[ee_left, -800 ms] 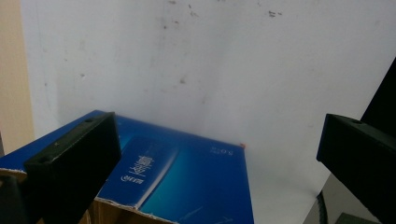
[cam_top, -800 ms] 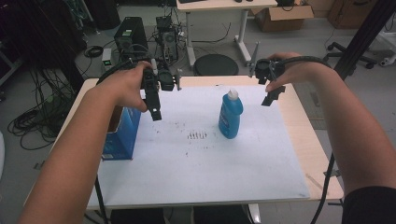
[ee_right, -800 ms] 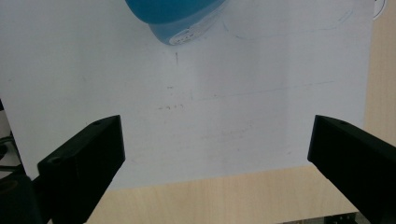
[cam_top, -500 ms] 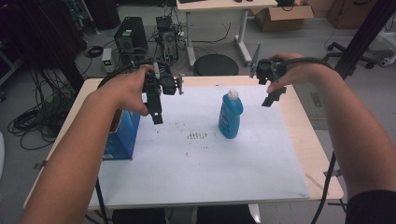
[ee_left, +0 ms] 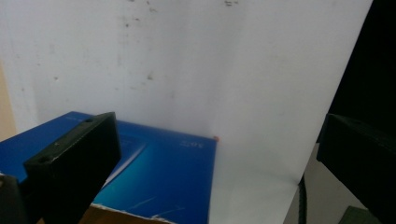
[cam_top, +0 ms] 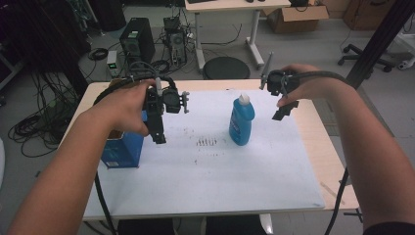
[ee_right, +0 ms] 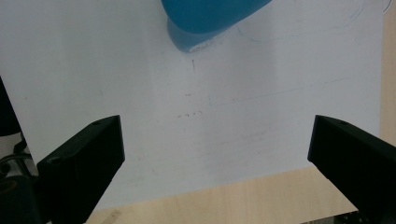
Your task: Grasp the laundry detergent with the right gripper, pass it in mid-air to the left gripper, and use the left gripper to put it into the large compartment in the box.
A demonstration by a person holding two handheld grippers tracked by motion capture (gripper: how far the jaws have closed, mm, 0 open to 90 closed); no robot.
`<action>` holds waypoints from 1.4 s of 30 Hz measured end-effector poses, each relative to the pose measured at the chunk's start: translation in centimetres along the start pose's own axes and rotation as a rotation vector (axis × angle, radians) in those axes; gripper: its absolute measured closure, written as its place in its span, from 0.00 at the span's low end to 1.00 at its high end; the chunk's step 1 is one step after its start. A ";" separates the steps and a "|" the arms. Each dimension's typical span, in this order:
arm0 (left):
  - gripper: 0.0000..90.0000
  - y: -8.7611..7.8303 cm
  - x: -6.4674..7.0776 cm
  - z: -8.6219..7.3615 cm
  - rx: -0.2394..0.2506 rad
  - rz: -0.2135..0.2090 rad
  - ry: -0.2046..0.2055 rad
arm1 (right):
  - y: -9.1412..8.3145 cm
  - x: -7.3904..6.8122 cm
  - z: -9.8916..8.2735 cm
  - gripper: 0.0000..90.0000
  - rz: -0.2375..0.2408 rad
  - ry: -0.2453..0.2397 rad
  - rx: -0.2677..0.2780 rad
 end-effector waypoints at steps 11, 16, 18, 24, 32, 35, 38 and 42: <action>0.00 0.3 2.6 -0.9 0.007 -0.007 0.022 | 2.1 -0.9 -0.4 0.04 0.005 0.078 0.047; 0.00 0.2 3.8 -1.3 0.024 -0.027 0.031 | 2.7 -1.6 -0.5 0.04 -0.015 0.097 0.054; 0.00 0.3 4.0 -1.4 0.023 -0.028 0.033 | 2.8 -1.7 -0.5 0.04 -0.019 0.115 0.072; 0.00 0.3 4.7 -1.7 0.020 -0.030 0.046 | 3.4 -2.1 -0.6 0.04 -0.038 0.169 0.126; 0.00 0.7 5.4 -2.2 0.015 -0.030 0.062 | 4.8 -3.1 -1.0 0.04 -0.055 0.247 0.209; 0.00 0.7 5.4 -2.4 0.023 -0.028 0.058 | 5.3 -3.5 -1.0 0.04 -0.071 0.268 0.237; 0.00 0.7 5.5 -2.6 0.027 -0.026 0.062 | 5.8 -3.9 -1.0 0.04 -0.083 0.294 0.266; 0.00 0.7 5.7 -2.7 0.029 -0.028 0.075 | 6.5 -4.4 -1.1 0.04 -0.087 0.321 0.294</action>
Point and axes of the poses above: each handheld gripper's, and its own axes: y roughly forward along the jaws, z roughly out of its top, x roughly to its right, the point moved 1 cm from there along y, roughly forward along the jaws, and after that the axes turned 7 degrees about z, right-handed, at the moved point
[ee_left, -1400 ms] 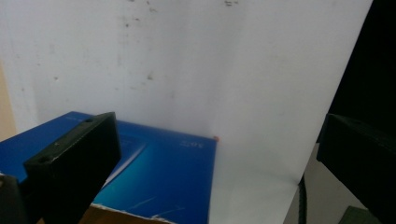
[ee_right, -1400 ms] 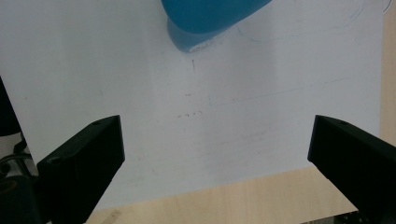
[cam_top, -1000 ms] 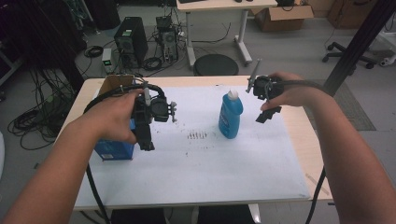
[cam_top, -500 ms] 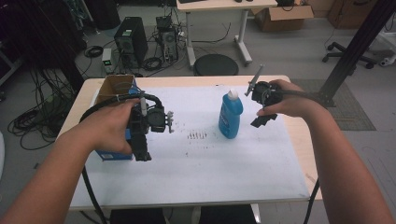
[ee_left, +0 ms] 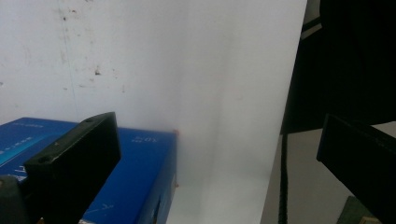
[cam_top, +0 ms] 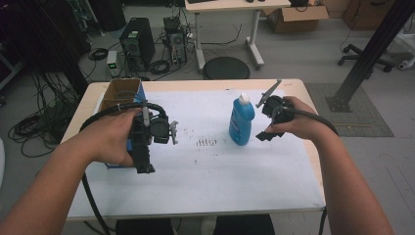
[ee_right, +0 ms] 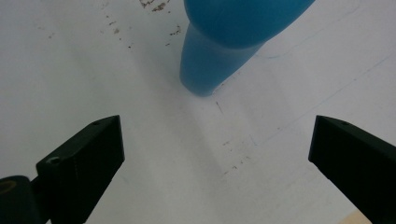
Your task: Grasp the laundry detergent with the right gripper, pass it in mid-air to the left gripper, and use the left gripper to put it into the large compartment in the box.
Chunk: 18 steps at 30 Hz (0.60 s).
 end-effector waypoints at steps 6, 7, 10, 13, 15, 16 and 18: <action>0.00 0.2 0.2 0.2 -0.016 0.006 0.025 | 0.7 -0.5 -0.6 0.04 -0.002 0.038 0.045; 0.00 0.3 0.3 0.3 -0.015 0.003 0.024 | 0.8 -0.6 -0.7 0.04 -0.003 0.045 0.058; 0.00 0.4 0.3 0.5 -0.015 0.004 0.030 | 1.2 -0.7 -0.9 0.04 -0.005 0.053 0.087; 0.00 0.4 0.4 0.7 -0.011 0.005 0.034 | 1.8 -0.9 -1.0 0.04 -0.008 0.075 0.125; 0.00 0.5 0.4 0.7 -0.007 0.003 0.036 | 2.3 -0.9 -1.0 0.04 -0.004 0.091 0.143; 0.00 0.5 0.4 0.8 -0.010 0.002 0.037 | 2.5 -1.0 -1.0 0.04 -0.001 0.095 0.150; 0.00 0.6 0.4 0.7 -0.009 0.002 0.037 | 3.0 -1.0 -1.1 0.04 -0.009 0.111 0.164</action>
Point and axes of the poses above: each handheld gripper's, and its own axes: y roughly forward along the jaws, z roughly out of its top, x roughly to its right, the point moved 1 cm from there along y, roughly forward along the jaws, and after that the axes turned 7 degrees about z, right-handed, at the moved point
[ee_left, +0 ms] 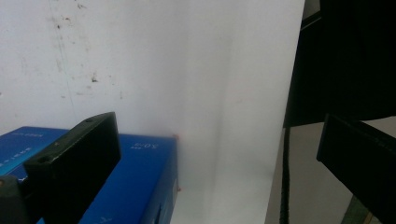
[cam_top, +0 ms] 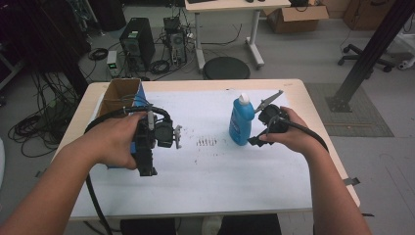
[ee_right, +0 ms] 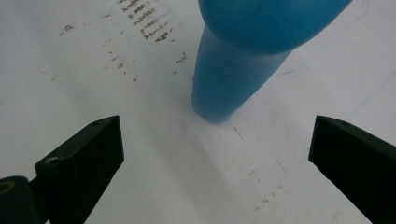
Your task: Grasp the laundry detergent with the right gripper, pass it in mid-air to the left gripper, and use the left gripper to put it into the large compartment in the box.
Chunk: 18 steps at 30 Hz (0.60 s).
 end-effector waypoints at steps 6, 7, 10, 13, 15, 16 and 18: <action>0.00 0.2 0.0 -0.3 -0.004 -0.002 -0.007 | 0.6 0.1 -0.2 0.03 -0.017 0.040 0.055; 0.00 0.2 0.0 -0.4 -0.003 -0.003 -0.009 | 0.8 0.1 -0.3 0.03 -0.021 0.048 0.067; 0.00 0.3 0.2 -0.4 -0.002 -0.004 -0.015 | 1.1 0.2 -0.4 0.03 -0.022 0.064 0.091; 0.00 0.4 0.2 -0.4 -0.006 -0.008 -0.014 | 1.5 0.2 -0.5 0.03 -0.018 0.070 0.114; 0.00 0.4 0.2 -0.4 -0.010 -0.007 -0.014 | 1.7 0.2 -0.6 0.03 -0.020 0.073 0.126; 0.00 0.4 0.2 -0.4 -0.014 -0.008 -0.013 | 1.8 0.2 -0.6 0.03 -0.018 0.077 0.130; 0.00 0.4 0.2 -0.5 -0.010 -0.005 -0.017 | 2.0 0.2 -0.7 0.03 -0.017 0.073 0.135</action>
Point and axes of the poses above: each handheld gripper's, and its own axes: y roughly forward along the jaws, z roughly out of its top, x roughly to its right, the point moved 1 cm from there along y, roughly forward along the jaws, and after that the axes turned 7 degrees about z, right-handed, at the moved point
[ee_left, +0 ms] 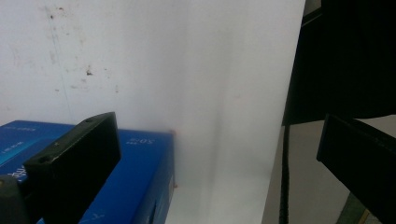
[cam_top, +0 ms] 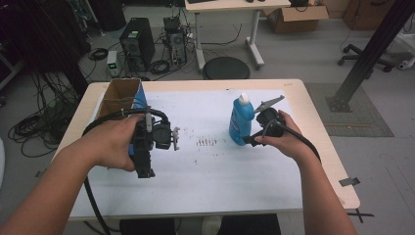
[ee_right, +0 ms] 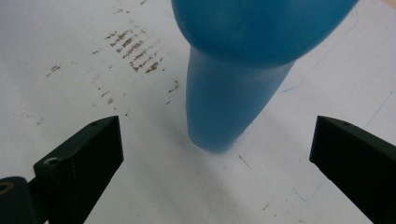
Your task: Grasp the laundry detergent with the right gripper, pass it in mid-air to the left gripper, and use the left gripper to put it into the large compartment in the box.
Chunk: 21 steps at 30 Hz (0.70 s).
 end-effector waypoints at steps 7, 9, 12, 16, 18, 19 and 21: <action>0.00 -0.1 0.0 0.0 0.002 0.002 0.000 | 0.3 -0.2 -0.1 0.03 -0.013 -0.008 0.030; 0.00 -0.1 0.0 0.0 0.001 0.002 0.002 | 0.4 -0.3 -0.1 0.03 -0.014 -0.015 0.037; 0.00 0.0 0.1 0.1 0.002 0.000 0.003 | 0.7 -0.3 -0.2 0.02 -0.023 -0.001 0.058; 0.00 0.1 0.1 0.1 0.002 -0.001 0.004 | 1.0 -0.3 -0.3 0.03 -0.021 0.014 0.073; 0.00 0.1 0.2 0.0 0.001 -0.002 0.002 | 1.3 -0.3 -0.4 0.02 -0.026 0.026 0.088; 0.00 0.1 0.2 0.0 -0.001 -0.002 0.002 | 1.4 -0.3 -0.5 0.02 -0.029 0.029 0.095; 0.00 0.1 0.1 -0.1 -0.001 -0.001 0.000 | 1.6 -0.2 -0.5 0.02 -0.044 0.042 0.100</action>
Point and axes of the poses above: each handheld gripper's, and its own axes: y roughly forward along the jaws, z roughly out of its top, x roughly to its right, the point moved 1 cm from there along y, roughly forward along the jaws, and after that the axes turned 7 degrees about z, right-handed, at the moved point
